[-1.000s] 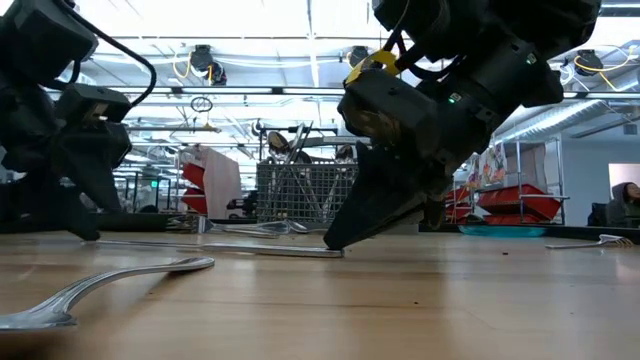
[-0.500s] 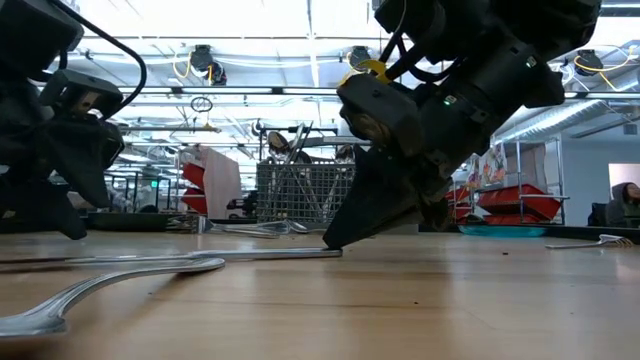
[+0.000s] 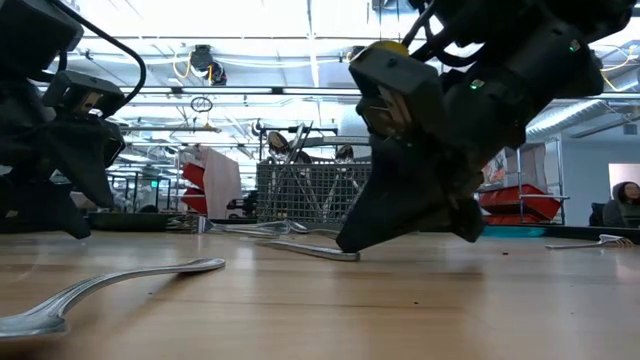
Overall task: Sort silverware
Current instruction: Put the knife into the silverware basket
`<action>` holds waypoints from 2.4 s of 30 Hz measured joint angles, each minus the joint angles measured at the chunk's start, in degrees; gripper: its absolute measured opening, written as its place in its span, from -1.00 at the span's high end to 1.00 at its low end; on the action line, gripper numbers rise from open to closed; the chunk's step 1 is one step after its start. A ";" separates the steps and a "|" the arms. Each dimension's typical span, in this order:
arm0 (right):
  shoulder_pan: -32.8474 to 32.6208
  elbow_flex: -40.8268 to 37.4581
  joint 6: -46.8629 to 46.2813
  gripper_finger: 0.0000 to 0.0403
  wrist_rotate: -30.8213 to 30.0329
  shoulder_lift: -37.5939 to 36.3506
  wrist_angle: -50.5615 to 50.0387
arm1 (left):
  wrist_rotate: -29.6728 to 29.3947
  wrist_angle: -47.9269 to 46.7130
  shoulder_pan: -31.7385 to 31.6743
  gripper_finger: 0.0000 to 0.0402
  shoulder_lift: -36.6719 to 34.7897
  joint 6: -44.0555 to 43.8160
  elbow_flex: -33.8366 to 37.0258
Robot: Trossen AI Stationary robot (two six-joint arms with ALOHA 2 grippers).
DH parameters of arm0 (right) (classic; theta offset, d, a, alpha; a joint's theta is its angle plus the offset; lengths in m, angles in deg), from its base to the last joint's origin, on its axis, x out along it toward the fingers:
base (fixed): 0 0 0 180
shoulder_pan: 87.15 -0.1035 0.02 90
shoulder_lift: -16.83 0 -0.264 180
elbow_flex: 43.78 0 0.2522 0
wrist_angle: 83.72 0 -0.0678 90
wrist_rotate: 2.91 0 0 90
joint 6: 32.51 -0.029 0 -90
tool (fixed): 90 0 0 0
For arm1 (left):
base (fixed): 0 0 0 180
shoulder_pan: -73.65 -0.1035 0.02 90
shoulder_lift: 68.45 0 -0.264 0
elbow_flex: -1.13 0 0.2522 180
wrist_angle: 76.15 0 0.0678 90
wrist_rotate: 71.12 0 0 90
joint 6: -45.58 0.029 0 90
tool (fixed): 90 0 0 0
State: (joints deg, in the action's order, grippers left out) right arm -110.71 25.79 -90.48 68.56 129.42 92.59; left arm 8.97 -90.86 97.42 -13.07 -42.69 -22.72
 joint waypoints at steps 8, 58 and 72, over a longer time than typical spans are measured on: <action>-0.08 0.00 0.89 1.00 -0.70 0.00 -0.40 | -7.85 0.03 -0.02 0.00 0.00 -3.49 0.00; -0.87 0.02 3.19 1.00 -2.40 -0.02 -2.82 | -8.55 25.16 -8.55 -0.12 22.47 1.19 -0.28; -0.87 0.02 3.41 1.00 -2.40 -0.02 -2.95 | -6.24 23.55 -9.14 -0.12 22.50 3.74 -0.42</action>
State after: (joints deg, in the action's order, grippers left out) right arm -111.57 25.81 -87.07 66.16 129.40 89.64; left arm 2.73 -67.30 88.29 9.43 -38.95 -23.13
